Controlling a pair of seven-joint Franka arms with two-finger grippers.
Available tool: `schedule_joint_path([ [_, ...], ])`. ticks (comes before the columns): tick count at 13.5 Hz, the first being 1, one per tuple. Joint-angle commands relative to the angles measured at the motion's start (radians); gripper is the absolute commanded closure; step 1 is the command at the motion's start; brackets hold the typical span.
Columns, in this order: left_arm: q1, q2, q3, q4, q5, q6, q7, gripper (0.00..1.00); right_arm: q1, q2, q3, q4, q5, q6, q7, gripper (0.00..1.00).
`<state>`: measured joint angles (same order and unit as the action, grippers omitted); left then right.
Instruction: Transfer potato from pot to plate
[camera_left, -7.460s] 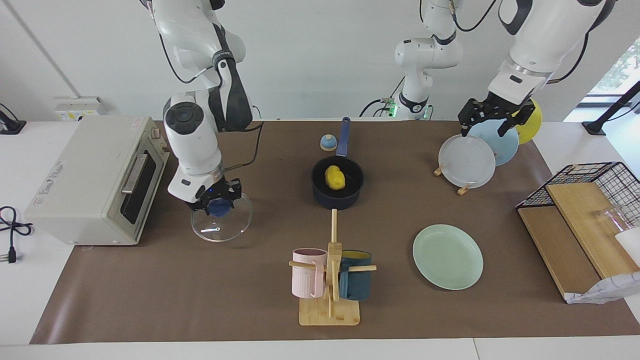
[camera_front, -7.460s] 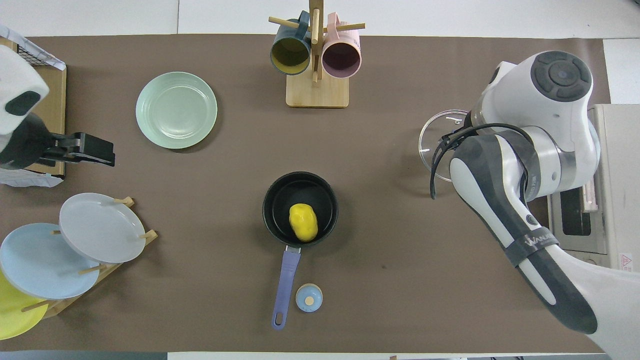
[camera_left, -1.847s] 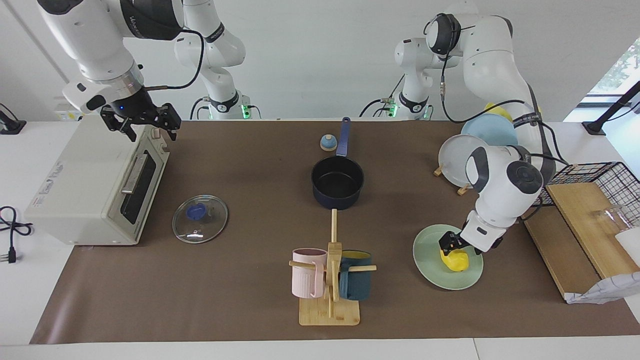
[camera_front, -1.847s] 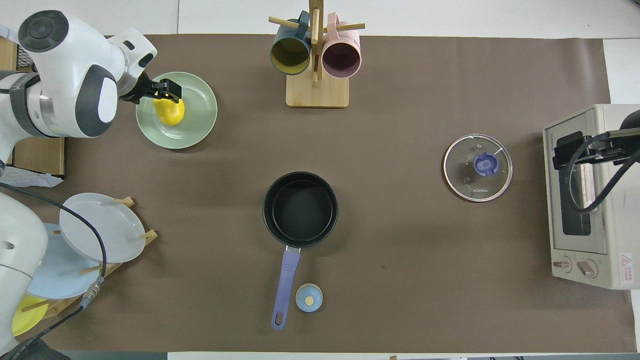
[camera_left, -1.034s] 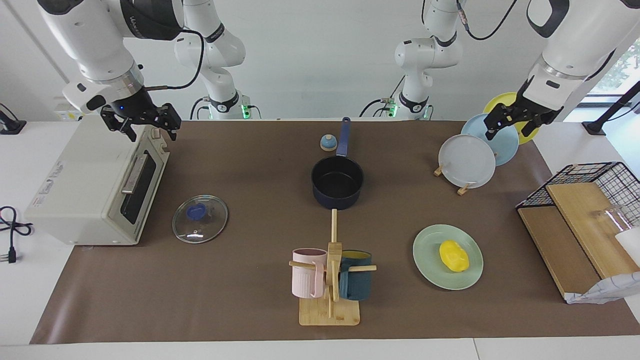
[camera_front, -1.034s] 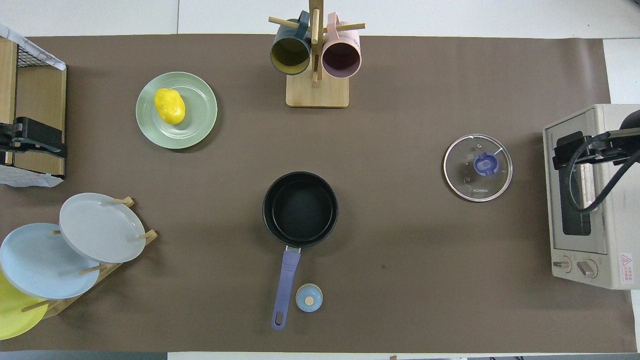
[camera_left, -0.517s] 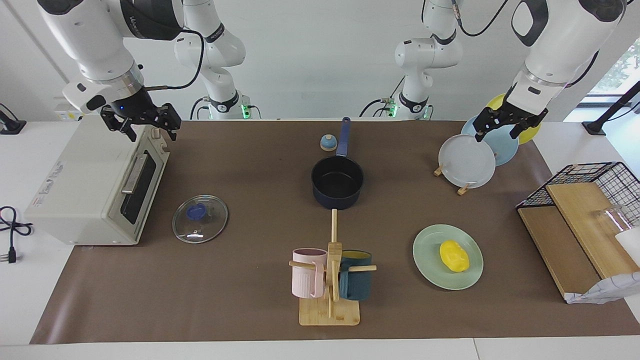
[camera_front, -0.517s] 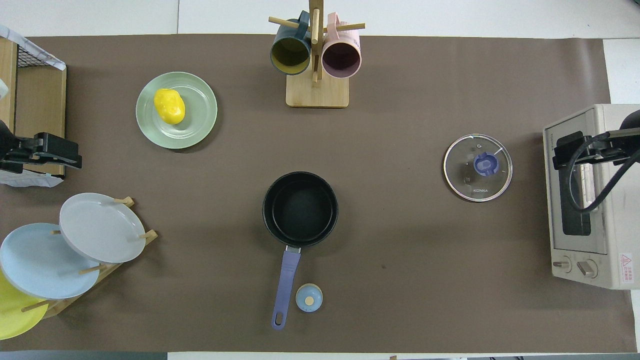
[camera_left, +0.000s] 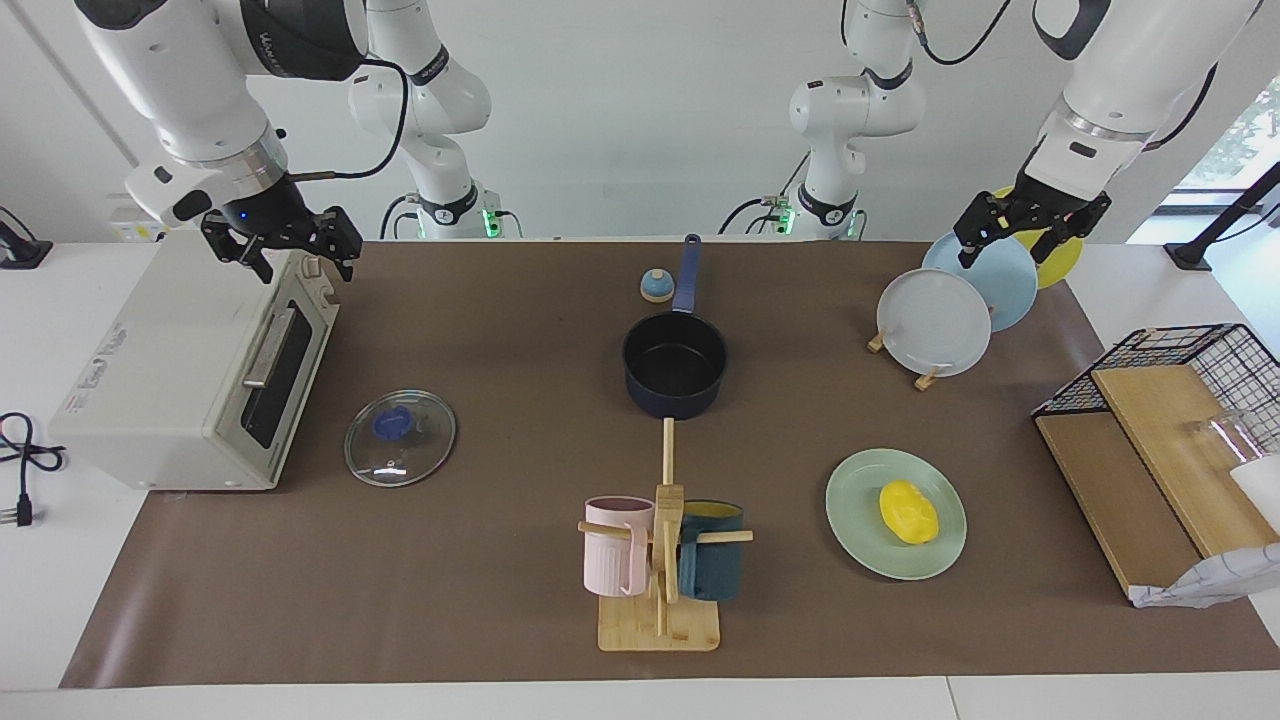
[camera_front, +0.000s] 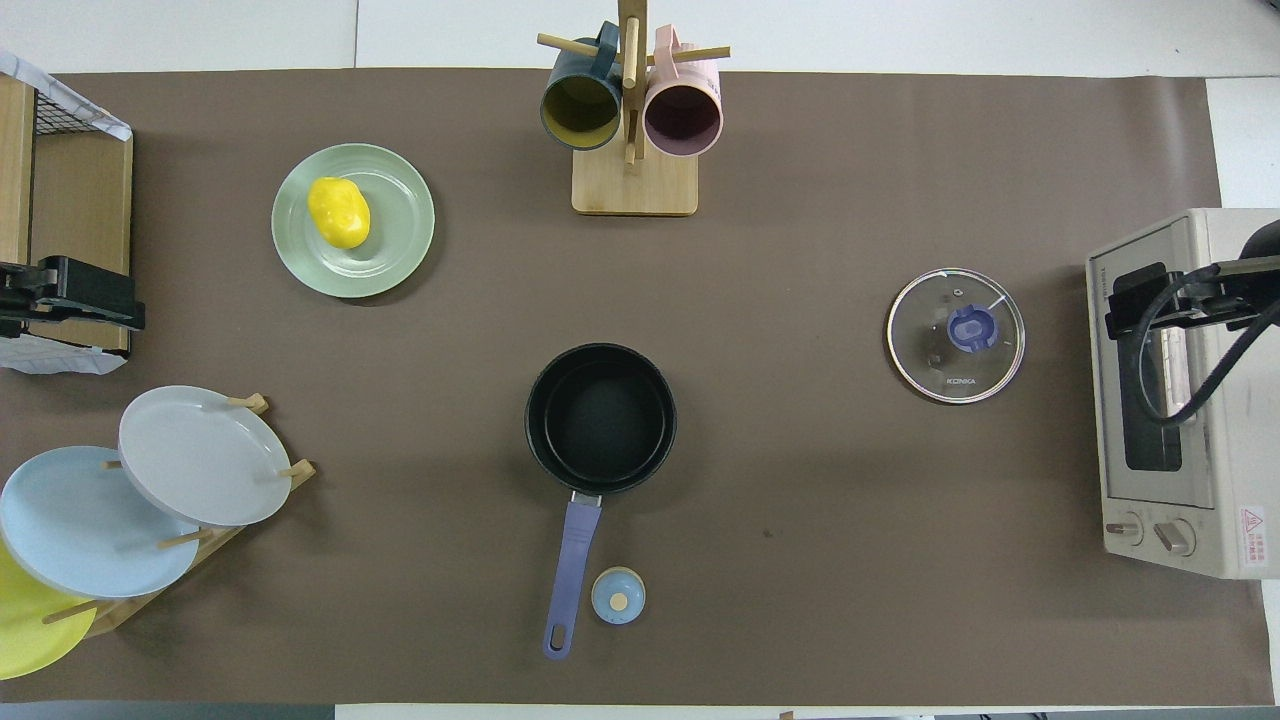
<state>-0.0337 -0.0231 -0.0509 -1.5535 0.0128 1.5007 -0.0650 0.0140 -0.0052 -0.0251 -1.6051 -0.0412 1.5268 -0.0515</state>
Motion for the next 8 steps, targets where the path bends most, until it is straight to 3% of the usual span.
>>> schedule_joint_path([
  [1,0.041,0.014,-0.038,0.024,-0.007,-0.028,0.019,0.0,-0.008,-0.012,0.002,-0.016,0.018,0.006,0.013,0.0],
  [8,0.038,0.003,-0.027,0.018,-0.017,-0.019,0.021,0.0,-0.008,-0.012,0.002,-0.016,0.018,0.006,0.013,0.0],
])
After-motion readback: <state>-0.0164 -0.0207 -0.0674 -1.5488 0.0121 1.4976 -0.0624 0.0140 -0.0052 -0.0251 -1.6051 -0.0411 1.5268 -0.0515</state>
